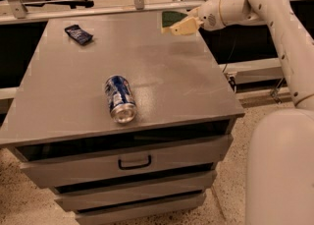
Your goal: Pick sponge
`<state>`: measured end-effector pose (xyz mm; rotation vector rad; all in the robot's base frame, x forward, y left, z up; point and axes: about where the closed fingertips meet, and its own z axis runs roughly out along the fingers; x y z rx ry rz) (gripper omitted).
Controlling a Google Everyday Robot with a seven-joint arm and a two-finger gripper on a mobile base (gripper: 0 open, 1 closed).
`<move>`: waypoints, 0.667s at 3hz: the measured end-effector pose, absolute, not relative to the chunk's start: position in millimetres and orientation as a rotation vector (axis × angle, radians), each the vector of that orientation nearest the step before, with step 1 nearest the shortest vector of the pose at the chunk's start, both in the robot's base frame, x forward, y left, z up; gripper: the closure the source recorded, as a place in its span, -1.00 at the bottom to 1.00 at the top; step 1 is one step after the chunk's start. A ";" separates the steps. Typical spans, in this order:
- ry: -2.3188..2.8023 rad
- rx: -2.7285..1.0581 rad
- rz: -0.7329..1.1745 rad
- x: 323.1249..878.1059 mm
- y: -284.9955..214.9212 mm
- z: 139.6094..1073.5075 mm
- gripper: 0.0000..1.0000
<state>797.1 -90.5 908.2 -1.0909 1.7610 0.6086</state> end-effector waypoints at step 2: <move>1.575 -1.073 0.811 724.0 -52.3 969.5 1.00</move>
Offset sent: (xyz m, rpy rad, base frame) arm -0.0488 0.0130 0.0582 0.1340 -0.0604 0.0629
